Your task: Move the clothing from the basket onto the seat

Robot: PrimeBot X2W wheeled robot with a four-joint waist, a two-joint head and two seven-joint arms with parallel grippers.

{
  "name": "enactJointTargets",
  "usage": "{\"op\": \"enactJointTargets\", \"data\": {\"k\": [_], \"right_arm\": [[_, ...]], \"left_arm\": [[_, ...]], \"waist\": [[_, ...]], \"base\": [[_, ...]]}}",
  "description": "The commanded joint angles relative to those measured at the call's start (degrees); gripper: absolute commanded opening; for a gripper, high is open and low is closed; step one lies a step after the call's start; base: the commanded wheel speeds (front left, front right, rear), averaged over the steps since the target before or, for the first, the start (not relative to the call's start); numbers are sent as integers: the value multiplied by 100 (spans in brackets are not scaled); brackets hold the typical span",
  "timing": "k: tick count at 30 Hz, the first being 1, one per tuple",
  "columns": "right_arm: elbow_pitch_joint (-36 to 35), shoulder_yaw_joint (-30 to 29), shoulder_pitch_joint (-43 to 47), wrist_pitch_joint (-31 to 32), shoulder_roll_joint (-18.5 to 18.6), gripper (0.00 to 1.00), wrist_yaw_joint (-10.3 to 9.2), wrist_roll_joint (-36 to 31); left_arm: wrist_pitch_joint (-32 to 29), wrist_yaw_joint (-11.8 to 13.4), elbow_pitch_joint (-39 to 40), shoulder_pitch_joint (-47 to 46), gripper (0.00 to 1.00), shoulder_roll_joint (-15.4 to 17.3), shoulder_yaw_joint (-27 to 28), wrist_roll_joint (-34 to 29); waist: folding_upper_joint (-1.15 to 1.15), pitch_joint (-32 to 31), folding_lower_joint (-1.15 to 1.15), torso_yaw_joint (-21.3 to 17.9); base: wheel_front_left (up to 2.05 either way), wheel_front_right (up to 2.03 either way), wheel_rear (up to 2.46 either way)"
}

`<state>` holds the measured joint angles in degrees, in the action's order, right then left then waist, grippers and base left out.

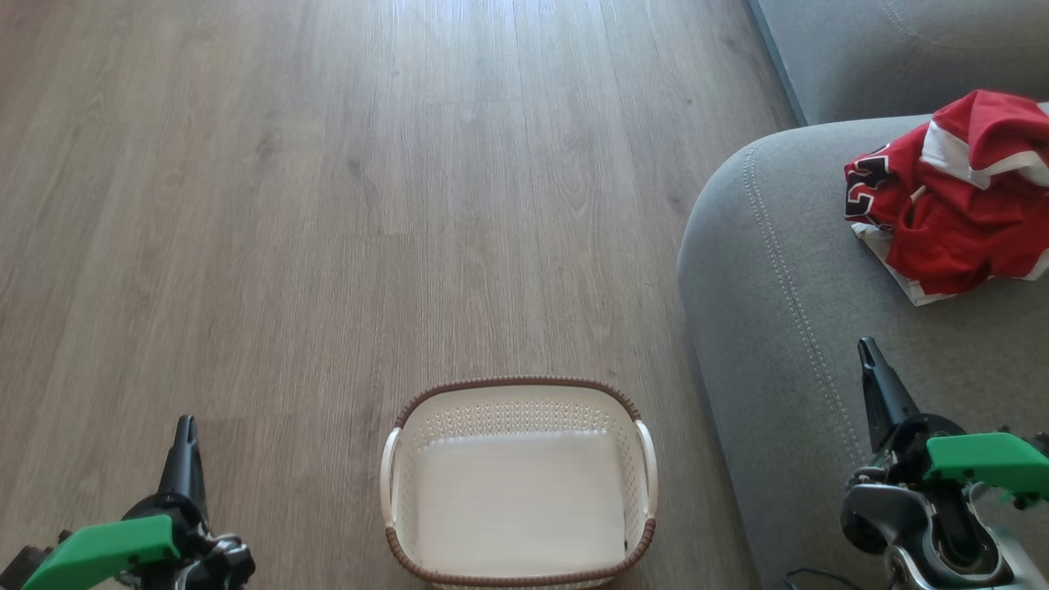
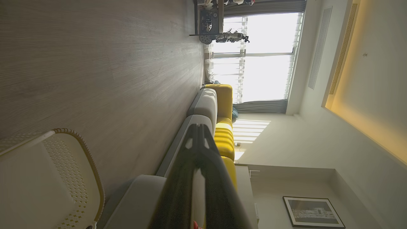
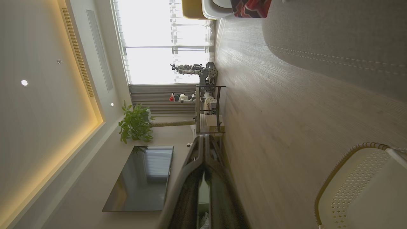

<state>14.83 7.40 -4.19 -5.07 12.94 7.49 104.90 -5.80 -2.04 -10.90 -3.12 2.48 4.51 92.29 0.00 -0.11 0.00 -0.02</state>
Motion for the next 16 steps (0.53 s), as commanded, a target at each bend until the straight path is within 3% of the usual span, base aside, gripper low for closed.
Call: {"op": "enactJointTargets", "data": {"k": [1,16], "right_arm": [[-228,103,-283,-46,149,0,0,45],[-272,245,-287,-165,261,0,0,168]], "left_arm": [[-51,-48,219,-269,0,51,199,-3],[-52,-47,221,-269,0,50,200,-4]], "waist": [[0,0,0,0],[0,1,0,0]], "base": [[0,0,0],[0,0,0]]}}
